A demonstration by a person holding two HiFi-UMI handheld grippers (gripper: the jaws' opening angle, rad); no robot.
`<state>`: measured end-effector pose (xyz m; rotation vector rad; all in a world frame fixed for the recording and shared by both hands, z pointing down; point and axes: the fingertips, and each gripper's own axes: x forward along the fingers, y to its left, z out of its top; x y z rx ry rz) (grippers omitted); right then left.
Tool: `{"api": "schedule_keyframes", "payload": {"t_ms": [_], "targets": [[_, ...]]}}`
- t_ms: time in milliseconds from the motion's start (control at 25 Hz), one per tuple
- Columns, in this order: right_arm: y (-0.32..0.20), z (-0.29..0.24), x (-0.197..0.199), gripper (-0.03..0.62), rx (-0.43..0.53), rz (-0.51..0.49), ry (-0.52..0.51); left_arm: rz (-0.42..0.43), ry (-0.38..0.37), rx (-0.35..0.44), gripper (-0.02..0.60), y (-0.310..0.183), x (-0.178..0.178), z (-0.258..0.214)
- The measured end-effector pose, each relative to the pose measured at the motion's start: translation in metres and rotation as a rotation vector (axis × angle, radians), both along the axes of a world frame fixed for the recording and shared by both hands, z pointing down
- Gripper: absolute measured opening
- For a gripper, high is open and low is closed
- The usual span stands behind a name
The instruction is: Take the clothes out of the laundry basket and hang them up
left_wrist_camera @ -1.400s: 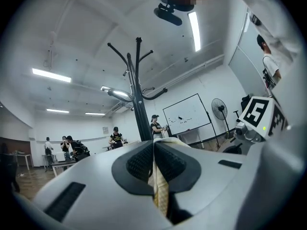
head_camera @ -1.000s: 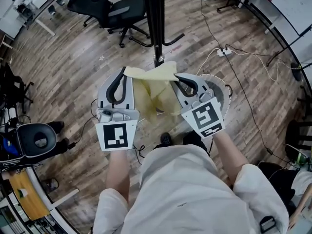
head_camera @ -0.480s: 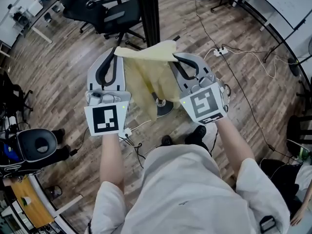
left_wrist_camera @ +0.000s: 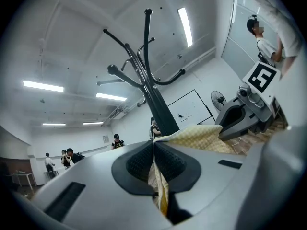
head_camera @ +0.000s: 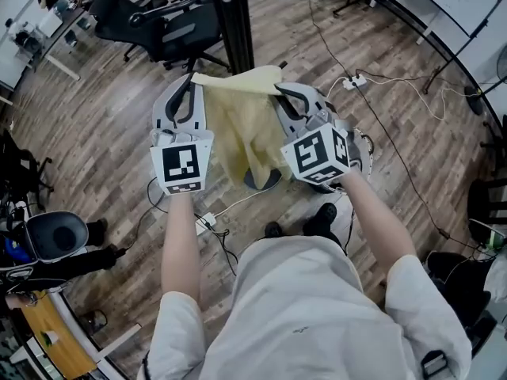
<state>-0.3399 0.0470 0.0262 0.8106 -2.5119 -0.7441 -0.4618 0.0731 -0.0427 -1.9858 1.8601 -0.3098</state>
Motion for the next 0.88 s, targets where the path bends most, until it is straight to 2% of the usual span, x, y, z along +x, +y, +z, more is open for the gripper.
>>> {"api": "schedule_keyframes", "payload": {"t_ms": [400,880], "targets": [[-0.028,0.052,-0.009,0.018,-0.035,0.025,0.080,-0.018,0.006,-0.123,0.026,-0.034,-0.017,0.063],[-0.037,0.110,-0.006,0.018,-0.144,0.056,0.125,-0.014,0.041,-0.253,0.026,-0.050,-0.021,0.130]]}}
